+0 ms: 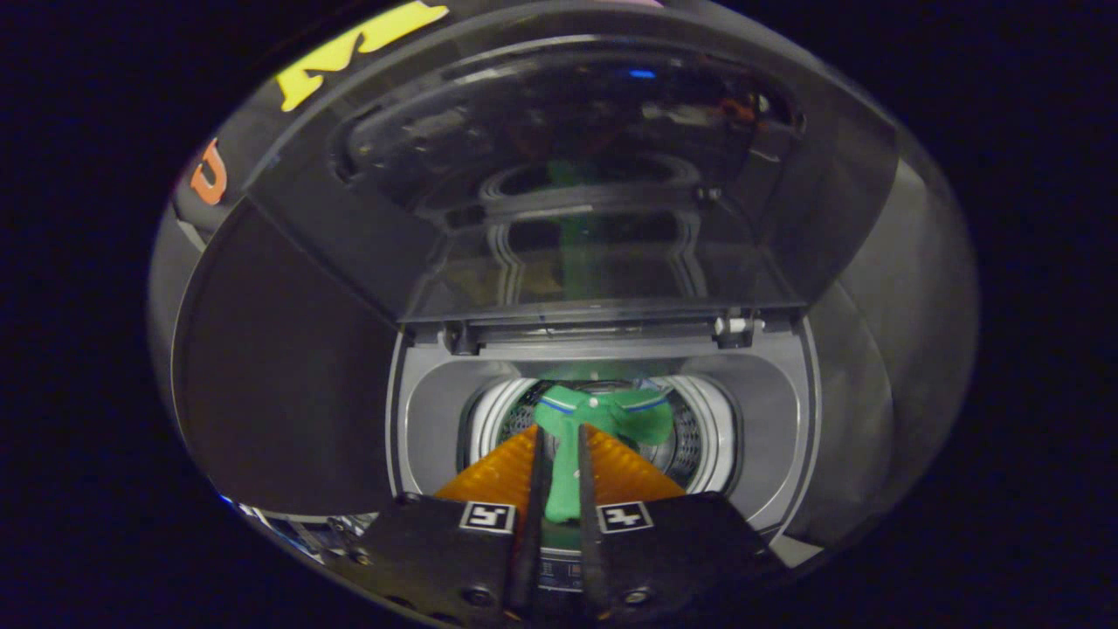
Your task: Put the clothes into the washing machine and then close the washing machine lid.
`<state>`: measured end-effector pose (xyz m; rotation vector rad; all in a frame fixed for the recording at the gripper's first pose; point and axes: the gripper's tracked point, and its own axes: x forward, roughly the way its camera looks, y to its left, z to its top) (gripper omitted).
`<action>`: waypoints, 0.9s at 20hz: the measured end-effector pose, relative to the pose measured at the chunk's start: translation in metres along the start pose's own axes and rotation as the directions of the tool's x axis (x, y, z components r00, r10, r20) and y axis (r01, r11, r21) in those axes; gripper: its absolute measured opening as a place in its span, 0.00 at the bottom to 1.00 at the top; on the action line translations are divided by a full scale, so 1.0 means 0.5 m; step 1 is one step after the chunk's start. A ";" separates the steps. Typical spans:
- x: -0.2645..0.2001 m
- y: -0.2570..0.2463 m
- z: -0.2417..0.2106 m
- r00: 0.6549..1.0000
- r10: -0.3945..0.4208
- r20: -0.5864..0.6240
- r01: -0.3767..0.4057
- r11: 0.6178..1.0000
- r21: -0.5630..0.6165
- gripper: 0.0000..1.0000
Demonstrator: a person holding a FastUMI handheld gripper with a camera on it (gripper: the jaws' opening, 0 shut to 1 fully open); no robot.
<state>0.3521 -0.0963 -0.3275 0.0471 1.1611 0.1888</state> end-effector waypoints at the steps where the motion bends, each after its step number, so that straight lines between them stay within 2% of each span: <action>1: -0.006 0.013 0.006 1.000 0.014 0.014 -0.014 1.000 -0.013 0.33; 3: -0.044 0.029 0.016 1.000 0.025 0.019 -0.024 0.999 -0.044 0.56; 6: -0.088 0.051 0.037 0.998 0.017 0.058 -0.013 0.997 -0.077 0.80; 8: -0.121 0.058 0.066 0.993 0.014 0.113 -0.002 0.994 -0.105 0.80; 10: -0.173 0.092 0.106 0.980 0.081 0.182 -0.057 0.990 -0.132 0.79; 12: -0.231 0.119 0.166 0.956 0.128 0.264 -0.089 0.984 -0.155 0.79; 15: -0.295 0.133 0.258 0.910 0.142 0.389 -0.070 0.978 -0.194 0.79; 16: -0.308 0.136 0.284 0.896 0.147 0.419 -0.060 0.975 -0.212 0.81; 17: -0.318 0.139 0.306 0.878 0.152 0.454 -0.047 0.971 -0.233 0.92; 18: -0.325 0.139 0.331 0.860 0.141 0.490 -0.015 0.968 -0.252 0.96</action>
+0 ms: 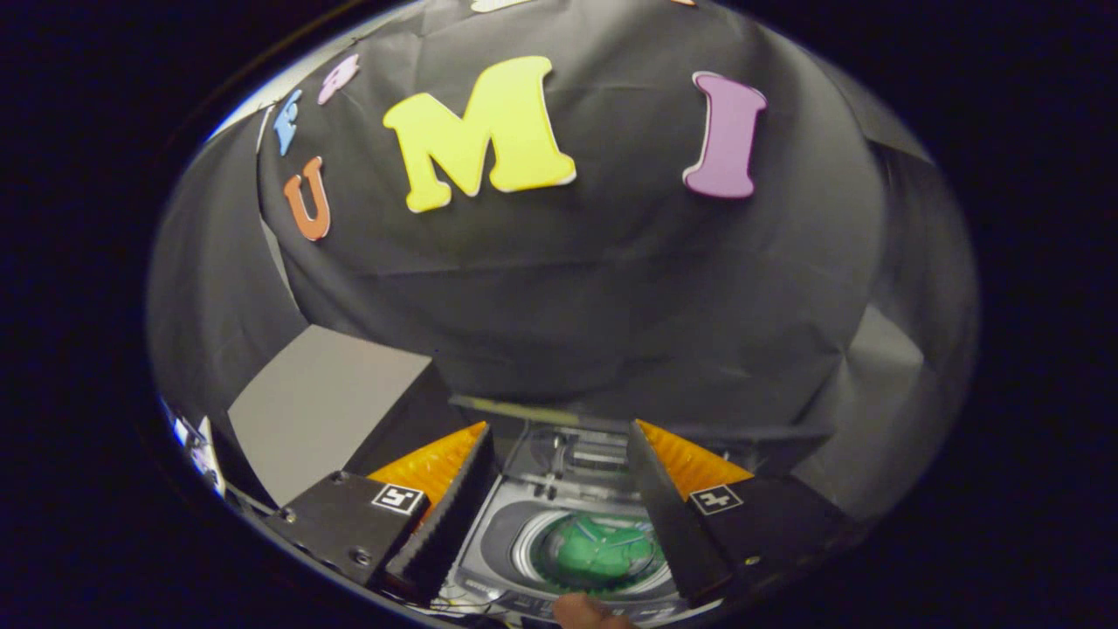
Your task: Put the clothes into the washing machine and then close the washing machine lid.
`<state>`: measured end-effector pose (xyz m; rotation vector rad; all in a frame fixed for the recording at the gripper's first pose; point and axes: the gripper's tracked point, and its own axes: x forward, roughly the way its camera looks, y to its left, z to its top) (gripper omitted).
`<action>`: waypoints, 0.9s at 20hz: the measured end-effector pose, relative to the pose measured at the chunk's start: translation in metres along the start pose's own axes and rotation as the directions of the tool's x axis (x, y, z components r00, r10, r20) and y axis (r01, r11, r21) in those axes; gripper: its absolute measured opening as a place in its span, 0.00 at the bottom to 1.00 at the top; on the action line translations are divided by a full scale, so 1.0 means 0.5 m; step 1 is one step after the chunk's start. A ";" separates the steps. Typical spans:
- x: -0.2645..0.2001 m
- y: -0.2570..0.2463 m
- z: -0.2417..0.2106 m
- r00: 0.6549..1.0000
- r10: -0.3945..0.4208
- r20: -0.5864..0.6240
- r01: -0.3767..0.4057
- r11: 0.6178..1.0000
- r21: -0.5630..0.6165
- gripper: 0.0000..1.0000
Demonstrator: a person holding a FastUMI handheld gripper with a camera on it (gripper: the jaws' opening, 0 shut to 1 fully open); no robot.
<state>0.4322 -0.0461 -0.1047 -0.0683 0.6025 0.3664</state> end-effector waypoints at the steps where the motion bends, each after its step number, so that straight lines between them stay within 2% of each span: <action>1: 0.004 -0.015 0.017 0.999 -0.029 0.026 0.029 0.999 -0.025 0.96; 3: 0.025 -0.030 0.049 0.995 -0.058 0.075 0.061 0.997 -0.043 0.96; 6: 0.079 -0.040 0.065 0.994 -0.056 0.089 0.058 0.998 -0.020 0.96; 9: 0.132 -0.058 0.049 0.997 -0.055 0.057 0.052 0.998 0.043 0.96; 13: 0.157 -0.099 0.010 0.998 -0.060 0.036 0.055 0.991 0.122 0.96; 18: 0.200 -0.121 -0.036 0.995 -0.101 -0.019 0.102 0.985 0.137 0.96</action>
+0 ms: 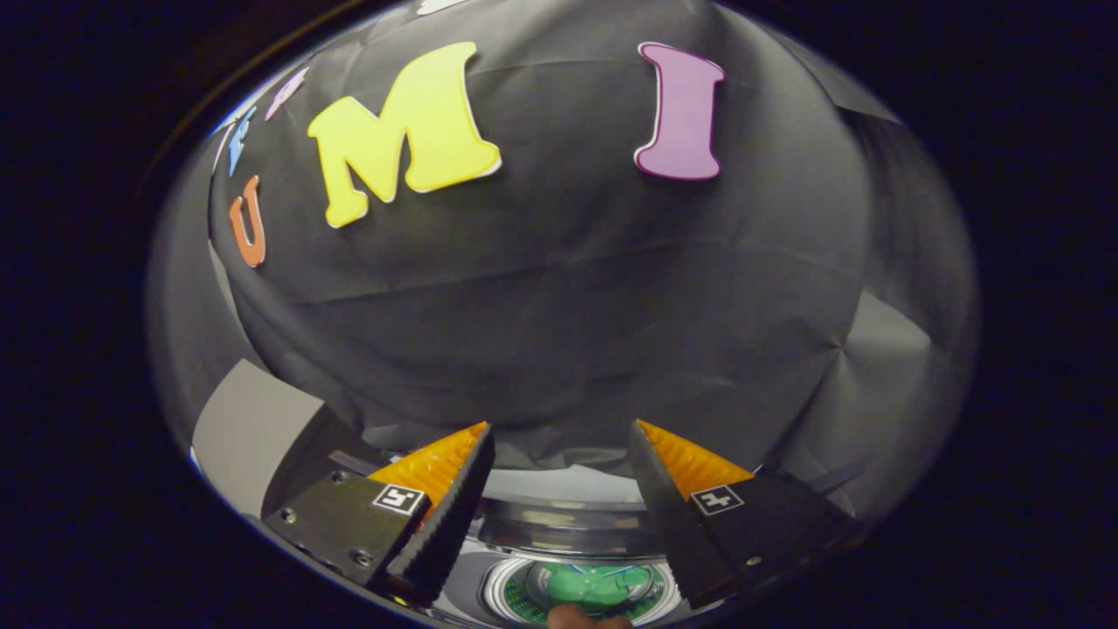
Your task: Put the clothes into the washing machine and then close the washing machine lid.
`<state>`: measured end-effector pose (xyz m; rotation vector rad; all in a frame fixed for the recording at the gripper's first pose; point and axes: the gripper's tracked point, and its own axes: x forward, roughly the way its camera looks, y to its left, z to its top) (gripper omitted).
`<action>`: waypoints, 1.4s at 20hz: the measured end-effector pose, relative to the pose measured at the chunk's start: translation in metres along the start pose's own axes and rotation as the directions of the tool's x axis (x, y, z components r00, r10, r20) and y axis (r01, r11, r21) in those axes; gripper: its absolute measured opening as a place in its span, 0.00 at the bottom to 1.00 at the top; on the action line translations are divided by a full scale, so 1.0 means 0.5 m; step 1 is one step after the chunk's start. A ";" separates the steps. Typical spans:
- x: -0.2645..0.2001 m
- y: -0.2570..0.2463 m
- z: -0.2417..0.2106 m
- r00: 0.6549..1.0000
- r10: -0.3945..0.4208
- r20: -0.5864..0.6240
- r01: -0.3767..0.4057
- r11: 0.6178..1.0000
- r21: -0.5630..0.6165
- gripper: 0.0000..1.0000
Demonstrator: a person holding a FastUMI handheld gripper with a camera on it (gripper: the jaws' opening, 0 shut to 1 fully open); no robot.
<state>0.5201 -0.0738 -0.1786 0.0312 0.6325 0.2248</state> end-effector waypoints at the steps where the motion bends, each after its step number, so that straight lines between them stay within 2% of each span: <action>1: 0.004 -0.003 -0.003 1.000 -0.005 0.005 0.005 1.000 -0.010 0.96; 14: -0.068 0.004 -0.045 0.999 0.022 0.042 -0.021 0.999 -0.038 0.96; 28: -0.174 0.019 -0.138 0.999 -0.047 -0.023 0.046 0.999 -0.013 0.96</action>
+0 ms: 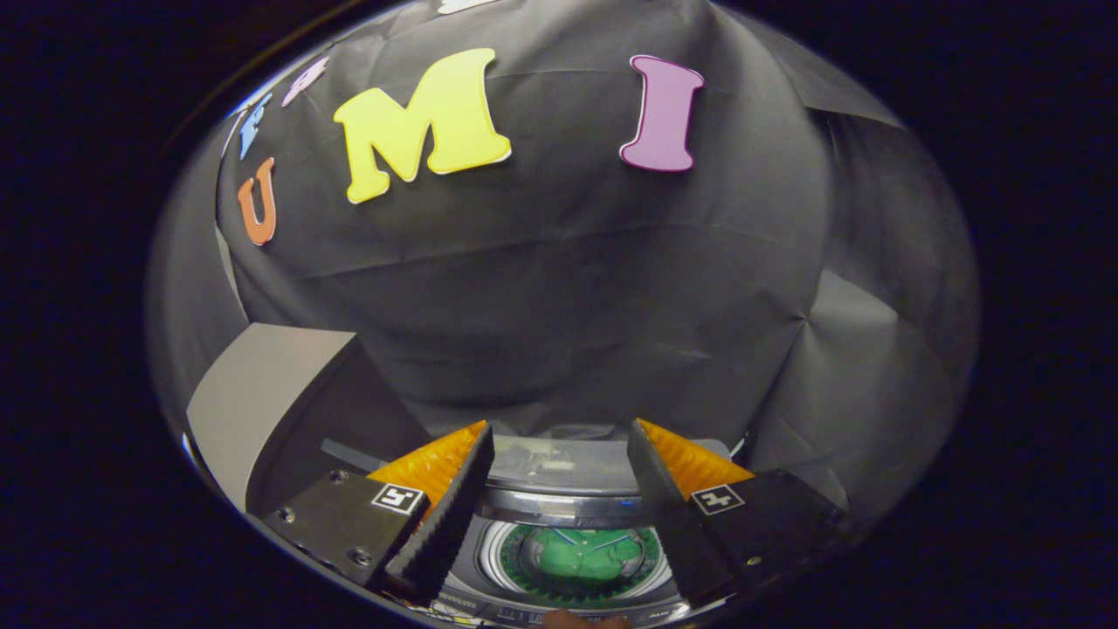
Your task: Put the clothes into the washing machine and then close the washing machine lid.
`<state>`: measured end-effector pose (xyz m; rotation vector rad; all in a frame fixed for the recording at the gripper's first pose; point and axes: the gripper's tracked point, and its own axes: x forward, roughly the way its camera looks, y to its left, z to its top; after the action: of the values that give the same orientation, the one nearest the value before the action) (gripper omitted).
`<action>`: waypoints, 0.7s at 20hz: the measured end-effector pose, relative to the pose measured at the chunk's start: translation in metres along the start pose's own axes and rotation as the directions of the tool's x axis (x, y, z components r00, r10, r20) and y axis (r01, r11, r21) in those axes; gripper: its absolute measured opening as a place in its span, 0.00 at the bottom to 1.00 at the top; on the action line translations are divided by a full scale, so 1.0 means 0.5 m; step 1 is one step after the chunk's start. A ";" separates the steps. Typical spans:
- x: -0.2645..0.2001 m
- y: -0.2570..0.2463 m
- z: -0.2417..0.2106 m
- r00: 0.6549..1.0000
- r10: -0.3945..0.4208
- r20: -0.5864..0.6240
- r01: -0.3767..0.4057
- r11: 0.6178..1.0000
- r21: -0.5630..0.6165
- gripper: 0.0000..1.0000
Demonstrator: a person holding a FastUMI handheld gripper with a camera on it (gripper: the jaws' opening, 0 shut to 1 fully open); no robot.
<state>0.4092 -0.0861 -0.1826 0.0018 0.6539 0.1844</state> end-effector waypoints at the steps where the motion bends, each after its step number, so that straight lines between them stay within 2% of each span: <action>1: -0.009 -0.001 -0.013 1.000 -0.001 -0.009 0.001 1.000 0.001 0.96; 8: -0.053 0.001 -0.101 0.996 -0.038 -0.079 0.040 0.999 0.021 0.96; 14: -0.087 0.005 -0.250 0.980 -0.082 -0.184 0.095 0.994 0.062 0.96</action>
<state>0.2993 -0.0983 -0.2556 0.0240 0.8400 0.0754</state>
